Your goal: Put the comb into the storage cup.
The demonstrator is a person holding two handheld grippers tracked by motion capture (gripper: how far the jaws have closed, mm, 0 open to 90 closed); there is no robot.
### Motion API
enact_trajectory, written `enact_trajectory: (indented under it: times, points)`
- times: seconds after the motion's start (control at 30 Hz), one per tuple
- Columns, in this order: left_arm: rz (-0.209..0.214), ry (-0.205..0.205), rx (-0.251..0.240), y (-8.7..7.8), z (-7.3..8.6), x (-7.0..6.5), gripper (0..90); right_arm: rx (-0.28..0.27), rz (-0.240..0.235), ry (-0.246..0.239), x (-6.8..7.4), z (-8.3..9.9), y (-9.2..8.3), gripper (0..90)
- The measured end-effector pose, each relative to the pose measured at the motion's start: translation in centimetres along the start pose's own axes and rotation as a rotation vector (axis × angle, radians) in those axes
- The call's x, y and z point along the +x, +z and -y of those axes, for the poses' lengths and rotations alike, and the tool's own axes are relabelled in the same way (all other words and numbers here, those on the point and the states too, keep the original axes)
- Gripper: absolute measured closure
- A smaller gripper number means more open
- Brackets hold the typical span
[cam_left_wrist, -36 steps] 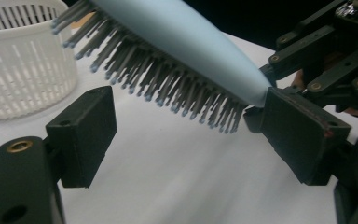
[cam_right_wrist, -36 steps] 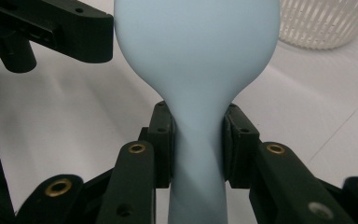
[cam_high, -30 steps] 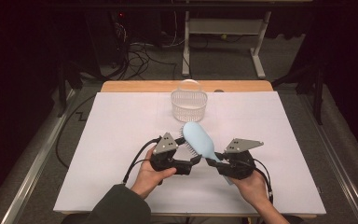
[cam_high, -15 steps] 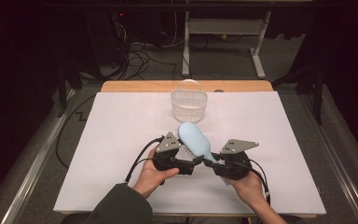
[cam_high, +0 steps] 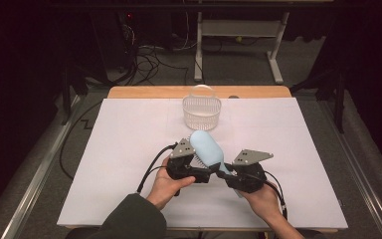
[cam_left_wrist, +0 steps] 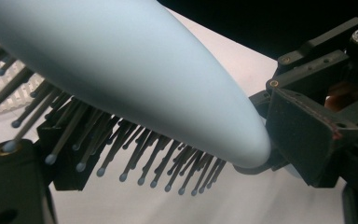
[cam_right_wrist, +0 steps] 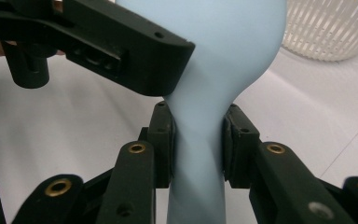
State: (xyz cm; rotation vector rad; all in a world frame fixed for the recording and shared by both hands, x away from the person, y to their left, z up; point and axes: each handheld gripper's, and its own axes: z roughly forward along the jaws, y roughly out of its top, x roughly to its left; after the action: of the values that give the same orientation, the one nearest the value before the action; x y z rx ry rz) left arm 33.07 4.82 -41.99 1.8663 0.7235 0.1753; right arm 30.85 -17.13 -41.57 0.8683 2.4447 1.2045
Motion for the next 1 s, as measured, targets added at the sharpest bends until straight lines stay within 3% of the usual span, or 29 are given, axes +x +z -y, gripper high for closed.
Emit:
enact_trajectory:
  times: [0.17,0.47,0.6,0.67,0.83,1.0]
  points:
    - [0.001,-0.018,-0.035,-0.1,-0.2,-0.2,24.4,0.0,0.006,0.0,0.1,0.0,0.1,70.3]
    - [0.01,-0.061,-0.021,-0.1,-0.5,-0.3,30.6,0.003,0.016,-0.005,-0.1,-0.1,0.1,70.4]
    - [0.057,-0.087,-0.027,-0.5,-0.9,-0.1,38.6,0.006,0.021,-0.01,-0.1,-0.1,0.1,70.4]
    - [0.072,-0.094,-0.007,-0.7,-1.2,0.0,42.6,0.015,0.021,-0.015,0.0,-0.1,0.1,70.4]
    - [0.08,-0.075,0.02,-1.1,-1.7,-0.3,46.2,0.025,0.028,-0.038,0.2,-0.2,0.3,70.4]
    - [0.122,-0.12,0.034,-1.4,-1.8,0.2,49.0,0.024,0.037,-0.052,0.4,-0.3,0.2,70.3]
